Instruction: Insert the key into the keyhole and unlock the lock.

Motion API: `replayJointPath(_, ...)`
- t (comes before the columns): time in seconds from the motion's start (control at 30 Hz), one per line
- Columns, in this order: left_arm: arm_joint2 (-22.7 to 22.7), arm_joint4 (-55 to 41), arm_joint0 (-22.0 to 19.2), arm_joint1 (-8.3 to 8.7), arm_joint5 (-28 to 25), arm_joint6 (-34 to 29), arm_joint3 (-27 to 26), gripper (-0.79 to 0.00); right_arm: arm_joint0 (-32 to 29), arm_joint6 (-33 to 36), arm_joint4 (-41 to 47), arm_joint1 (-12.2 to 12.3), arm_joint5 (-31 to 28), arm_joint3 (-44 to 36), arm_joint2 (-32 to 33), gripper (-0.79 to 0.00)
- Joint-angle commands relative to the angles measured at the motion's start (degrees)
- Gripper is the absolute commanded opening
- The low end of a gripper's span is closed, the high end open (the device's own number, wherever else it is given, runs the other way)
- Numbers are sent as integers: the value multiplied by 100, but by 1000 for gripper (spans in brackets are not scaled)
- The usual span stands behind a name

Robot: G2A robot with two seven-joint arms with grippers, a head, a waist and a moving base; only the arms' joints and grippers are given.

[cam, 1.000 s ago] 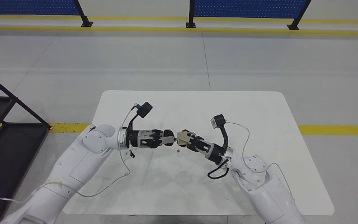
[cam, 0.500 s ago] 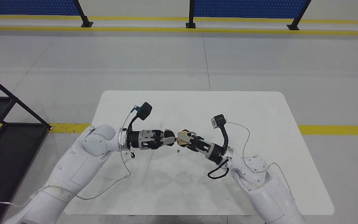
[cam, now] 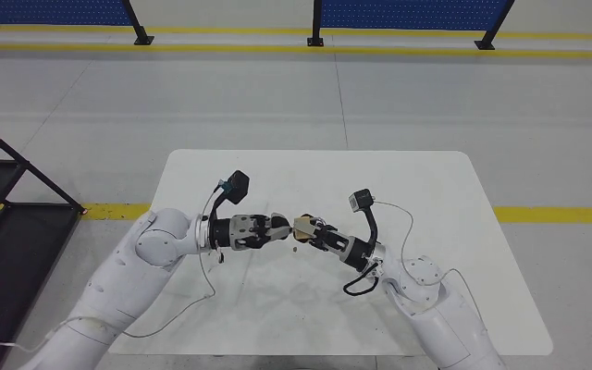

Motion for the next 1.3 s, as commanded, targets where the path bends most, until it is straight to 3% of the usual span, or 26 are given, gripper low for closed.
replayJointPath(0.0,-45,233,80,0,-24,156,-81,-785,0,0,0,0,0,0,0,-785)
replayJointPath(0.73,-613,2822,998,-26,192,2041,-940,-785,0,0,0,0,0,0,0,-785)
replayJointPath(1.27,-612,3513,832,-100,200,2511,-876,-785,0,0,0,0,0,0,0,-785)
